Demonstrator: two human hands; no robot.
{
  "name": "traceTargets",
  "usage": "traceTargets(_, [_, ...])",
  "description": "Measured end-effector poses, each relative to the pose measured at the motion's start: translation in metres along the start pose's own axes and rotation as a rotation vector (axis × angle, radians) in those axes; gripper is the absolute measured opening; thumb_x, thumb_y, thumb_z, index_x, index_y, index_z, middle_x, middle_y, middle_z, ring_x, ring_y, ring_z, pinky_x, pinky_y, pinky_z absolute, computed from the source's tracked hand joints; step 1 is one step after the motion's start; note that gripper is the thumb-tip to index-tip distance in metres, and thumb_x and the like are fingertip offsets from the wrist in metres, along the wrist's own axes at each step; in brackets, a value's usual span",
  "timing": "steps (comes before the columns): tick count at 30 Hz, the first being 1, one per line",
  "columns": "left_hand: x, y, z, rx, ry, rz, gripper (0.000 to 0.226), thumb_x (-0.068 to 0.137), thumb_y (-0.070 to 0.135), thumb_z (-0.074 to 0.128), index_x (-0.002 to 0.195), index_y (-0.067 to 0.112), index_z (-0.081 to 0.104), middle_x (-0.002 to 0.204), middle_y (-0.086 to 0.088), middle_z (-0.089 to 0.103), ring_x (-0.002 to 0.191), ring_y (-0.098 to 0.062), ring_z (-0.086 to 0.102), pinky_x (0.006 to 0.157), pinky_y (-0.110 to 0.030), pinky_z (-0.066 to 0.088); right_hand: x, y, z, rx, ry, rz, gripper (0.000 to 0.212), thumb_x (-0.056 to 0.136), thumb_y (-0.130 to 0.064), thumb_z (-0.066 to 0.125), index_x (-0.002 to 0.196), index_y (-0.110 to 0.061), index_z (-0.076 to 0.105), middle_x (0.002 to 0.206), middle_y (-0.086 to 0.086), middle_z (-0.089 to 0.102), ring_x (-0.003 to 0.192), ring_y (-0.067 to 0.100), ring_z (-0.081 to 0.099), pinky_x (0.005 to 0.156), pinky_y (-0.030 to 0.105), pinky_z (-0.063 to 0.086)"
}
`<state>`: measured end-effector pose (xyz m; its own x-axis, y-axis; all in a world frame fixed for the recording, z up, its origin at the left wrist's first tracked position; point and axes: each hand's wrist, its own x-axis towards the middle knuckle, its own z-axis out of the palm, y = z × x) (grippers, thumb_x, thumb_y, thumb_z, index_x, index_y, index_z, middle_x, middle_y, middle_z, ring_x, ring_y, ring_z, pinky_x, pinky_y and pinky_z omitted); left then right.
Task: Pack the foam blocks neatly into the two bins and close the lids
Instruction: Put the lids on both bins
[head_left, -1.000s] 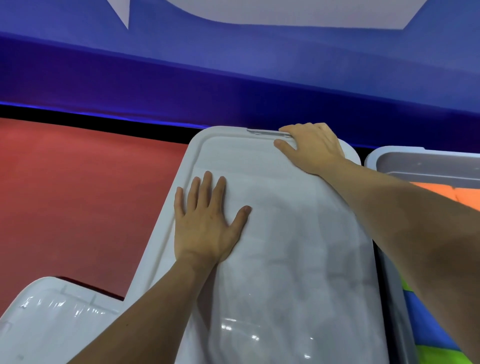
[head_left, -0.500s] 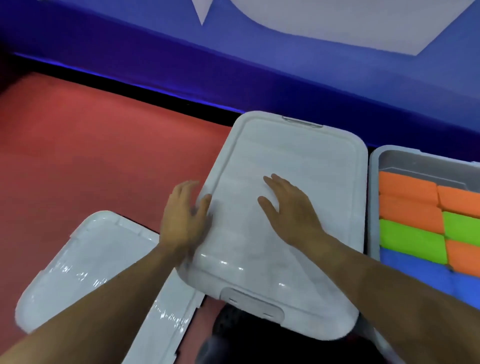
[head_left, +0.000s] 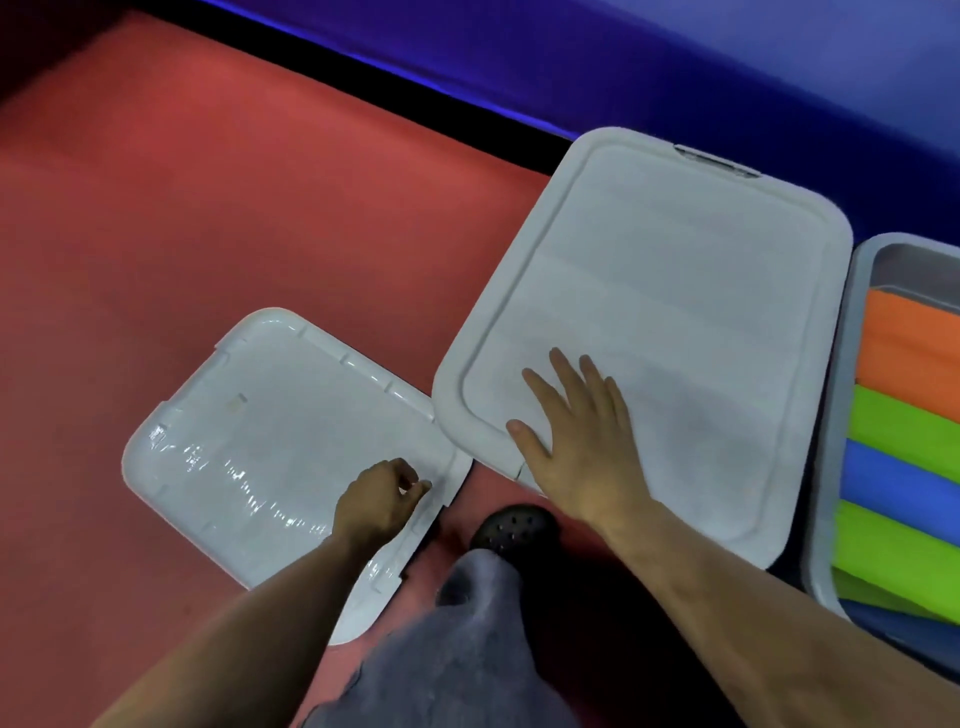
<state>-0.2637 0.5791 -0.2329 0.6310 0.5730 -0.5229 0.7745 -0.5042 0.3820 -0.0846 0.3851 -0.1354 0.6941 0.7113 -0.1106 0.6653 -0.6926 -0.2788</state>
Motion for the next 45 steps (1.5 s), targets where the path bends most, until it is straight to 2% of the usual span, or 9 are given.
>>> traceTargets(4, [0.014,0.003,0.034,0.065,-0.098,-0.029,0.029,0.090,0.057,0.063,0.101,0.030,0.067,0.107,0.010,0.068,0.104,-0.021,0.064,0.078,-0.030,0.046,0.001,0.002,0.003,-0.031,0.033,-0.004,0.066,0.098,-0.066,0.026,0.156,-0.035,0.032,0.170,-0.004,0.013,0.157,0.023,0.005,0.127,0.045,0.008])
traceTargets(19, [0.046,0.012,0.080,0.123,-0.045,-0.033,0.027,0.091,0.047,0.060,0.095,0.022,0.069,0.101,-0.002,0.071,0.097,-0.029,0.066,0.075,-0.033,0.049,0.005,0.004,0.012,0.001,0.059,-0.007,0.062,0.098,-0.063,0.034,0.154,-0.035,0.039,0.169,-0.005,0.016,0.157,0.022,0.007,0.126,0.047,0.010])
traceTargets(25, [0.035,0.006,0.013,0.002,0.110,-0.064,0.021,0.090,0.045,0.065,0.089,0.024,0.068,0.091,0.002,0.070,0.090,-0.028,0.067,0.074,-0.034,0.050,0.006,0.007,0.009,0.001,0.003,0.005,0.066,0.097,-0.067,0.026,0.157,-0.038,0.031,0.170,-0.007,0.010,0.157,0.020,0.001,0.127,0.045,0.005])
traceTargets(30, [0.016,0.007,-0.085,0.003,0.338,0.052,0.022,0.094,0.045,0.064,0.090,0.025,0.070,0.087,0.004,0.074,0.086,-0.027,0.068,0.073,-0.035,0.052,0.006,0.004,-0.007,0.070,-0.130,0.006,0.074,0.092,-0.073,0.017,0.159,-0.042,0.019,0.170,-0.011,-0.003,0.156,0.016,-0.012,0.126,0.043,-0.007])
traceTargets(32, [0.009,0.014,-0.126,-0.012,0.405,0.056,0.022,0.095,0.043,0.065,0.089,0.023,0.070,0.082,0.004,0.073,0.083,-0.027,0.069,0.071,-0.035,0.051,0.009,0.002,-0.020,0.098,-0.222,0.025,0.072,0.096,-0.073,0.024,0.160,-0.041,0.014,0.170,-0.012,-0.007,0.156,0.016,-0.015,0.126,0.043,-0.009])
traceTargets(34, [0.002,0.023,-0.167,-0.038,0.453,0.066,0.022,0.096,0.042,0.064,0.084,0.023,0.066,0.075,0.006,0.071,0.078,-0.025,0.068,0.068,-0.035,0.051,0.010,-0.004,-0.040,0.157,-0.257,0.074,0.069,0.099,-0.068,0.030,0.160,-0.040,0.015,0.170,-0.012,-0.001,0.157,0.016,-0.007,0.127,0.045,-0.005])
traceTargets(39, [-0.036,0.071,-0.258,-0.163,0.609,0.158,0.020,0.096,0.034,0.066,0.084,0.018,0.065,0.073,0.013,0.065,0.068,-0.008,0.058,0.066,-0.032,0.040,0.006,-0.026,-0.108,0.311,-0.126,0.118,0.065,0.102,-0.062,0.033,0.160,-0.036,0.020,0.170,-0.011,0.010,0.156,0.014,0.011,0.127,0.045,0.005])
traceTargets(43, [-0.076,0.125,-0.315,-0.325,0.738,0.257,0.021,0.094,0.034,0.070,0.089,0.014,0.065,0.074,0.012,0.062,0.072,-0.016,0.059,0.070,-0.031,0.041,-0.001,-0.043,-0.173,0.387,-0.023,0.105,0.064,0.103,-0.060,0.038,0.160,-0.037,0.021,0.169,-0.010,0.013,0.155,0.016,0.016,0.126,0.042,0.014])
traceTargets(45, [-0.099,0.154,-0.338,-0.398,0.782,0.338,0.024,0.093,0.037,0.071,0.092,0.013,0.066,0.078,0.011,0.063,0.074,-0.012,0.059,0.070,-0.028,0.042,-0.009,-0.049,-0.203,0.435,0.035,0.105,0.066,0.102,-0.061,0.039,0.160,-0.037,0.021,0.169,-0.008,0.016,0.154,0.017,0.019,0.124,0.041,0.020])
